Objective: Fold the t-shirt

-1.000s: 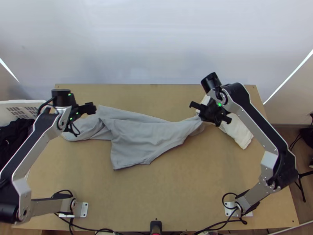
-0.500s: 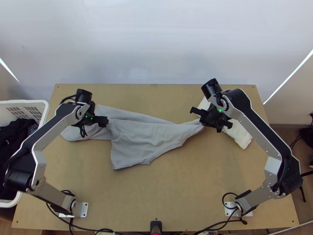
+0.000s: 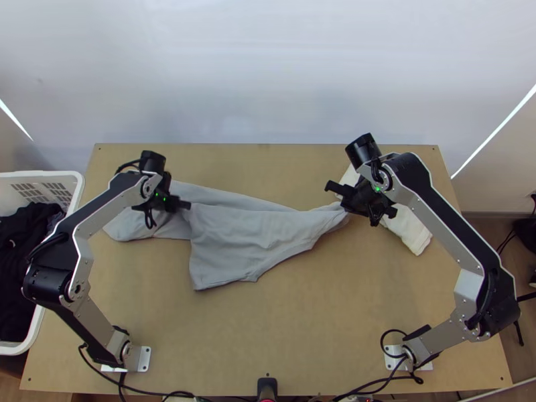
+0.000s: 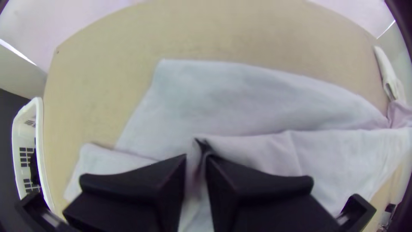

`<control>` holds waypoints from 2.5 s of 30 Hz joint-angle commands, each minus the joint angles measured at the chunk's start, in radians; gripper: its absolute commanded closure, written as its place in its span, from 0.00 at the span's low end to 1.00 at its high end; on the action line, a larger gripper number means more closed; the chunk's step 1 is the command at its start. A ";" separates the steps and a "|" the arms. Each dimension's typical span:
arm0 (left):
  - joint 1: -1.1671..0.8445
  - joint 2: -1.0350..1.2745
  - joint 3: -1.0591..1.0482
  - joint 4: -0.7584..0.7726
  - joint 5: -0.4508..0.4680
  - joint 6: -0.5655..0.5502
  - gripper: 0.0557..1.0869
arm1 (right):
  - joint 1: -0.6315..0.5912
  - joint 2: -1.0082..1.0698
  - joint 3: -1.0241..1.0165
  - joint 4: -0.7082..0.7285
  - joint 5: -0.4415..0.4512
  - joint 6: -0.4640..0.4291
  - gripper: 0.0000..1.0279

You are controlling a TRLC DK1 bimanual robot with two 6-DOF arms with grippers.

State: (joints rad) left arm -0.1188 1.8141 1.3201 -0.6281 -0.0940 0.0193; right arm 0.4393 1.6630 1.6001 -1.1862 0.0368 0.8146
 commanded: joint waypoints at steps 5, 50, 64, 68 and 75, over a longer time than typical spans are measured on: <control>0.061 0.152 0.429 -0.002 0.005 -0.137 0.96 | -0.017 0.009 -0.006 0.094 0.005 0.008 0.97; -0.354 -0.949 -0.295 -0.599 0.534 -0.190 0.05 | -0.096 -0.026 -0.227 0.343 0.008 0.009 0.97; 0.010 -0.440 -0.033 -0.530 0.583 -0.094 0.05 | -0.094 -0.028 -0.226 0.346 0.008 0.008 0.97; 0.094 -0.245 0.034 -0.410 0.599 -0.148 0.05 | -0.097 -0.029 -0.220 0.346 0.008 0.006 0.97; 0.113 -0.091 0.045 -0.288 0.516 -0.097 0.05 | -0.100 -0.032 -0.213 0.346 0.008 0.008 0.97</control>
State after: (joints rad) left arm -0.0620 1.5467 1.3247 -1.0199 0.4744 -0.1043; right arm 0.3408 1.6329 1.3811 -0.8410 0.0441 0.8211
